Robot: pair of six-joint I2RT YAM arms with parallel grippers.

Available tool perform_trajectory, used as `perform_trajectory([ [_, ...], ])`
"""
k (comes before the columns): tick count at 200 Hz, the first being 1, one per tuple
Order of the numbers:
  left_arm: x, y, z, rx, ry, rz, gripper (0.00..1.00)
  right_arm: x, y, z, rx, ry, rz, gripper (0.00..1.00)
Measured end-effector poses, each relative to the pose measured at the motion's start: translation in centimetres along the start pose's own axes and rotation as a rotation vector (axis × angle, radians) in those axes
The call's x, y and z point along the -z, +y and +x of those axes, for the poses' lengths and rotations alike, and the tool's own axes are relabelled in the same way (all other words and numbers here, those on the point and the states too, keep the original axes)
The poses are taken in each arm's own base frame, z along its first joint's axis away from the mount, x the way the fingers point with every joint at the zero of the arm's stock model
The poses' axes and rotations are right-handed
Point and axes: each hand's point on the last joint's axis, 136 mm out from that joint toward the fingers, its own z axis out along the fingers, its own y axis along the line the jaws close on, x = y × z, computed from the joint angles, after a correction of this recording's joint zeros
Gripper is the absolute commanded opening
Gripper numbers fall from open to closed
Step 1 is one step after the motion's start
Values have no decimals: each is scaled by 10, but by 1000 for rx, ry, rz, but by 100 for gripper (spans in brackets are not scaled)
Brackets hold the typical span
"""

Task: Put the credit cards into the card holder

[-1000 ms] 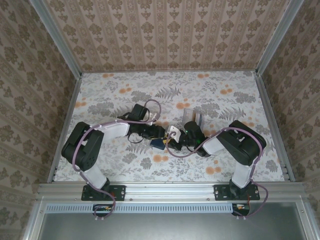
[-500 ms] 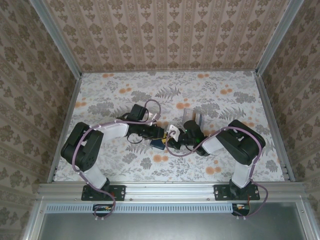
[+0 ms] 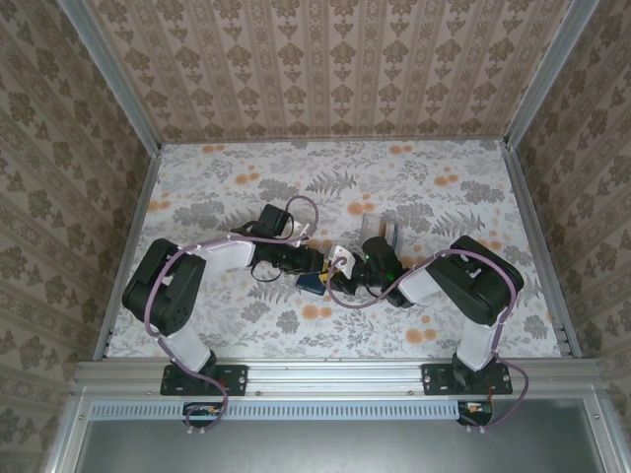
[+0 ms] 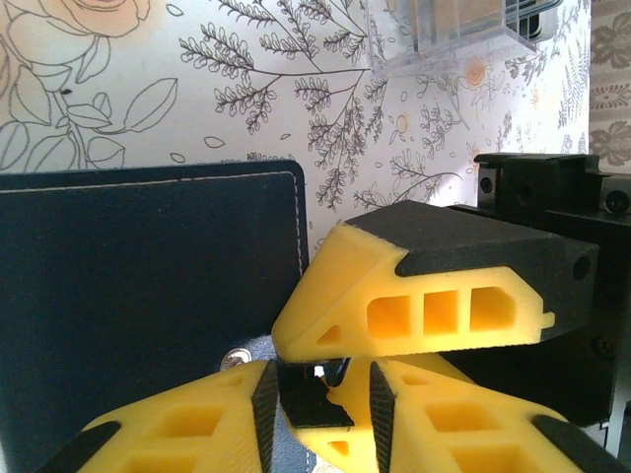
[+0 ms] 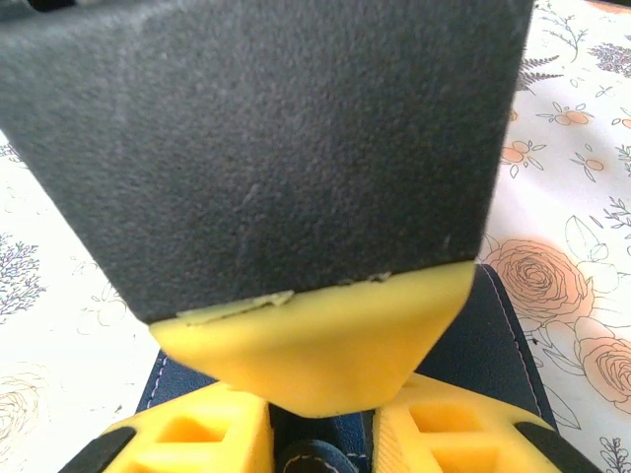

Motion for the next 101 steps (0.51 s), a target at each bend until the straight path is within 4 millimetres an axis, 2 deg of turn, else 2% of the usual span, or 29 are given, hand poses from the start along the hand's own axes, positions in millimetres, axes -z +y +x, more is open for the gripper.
perform_trajectory([
  [25,-5,3,2,7,11,-2,14,0,-1,1,-3,3,0,30],
  [42,-7,5,2,5,16,-1,0,1,-2,2,-6,5,3,30],
  [101,-5,-1,-7,-16,-14,41,0,5,1,7,-12,7,5,52],
])
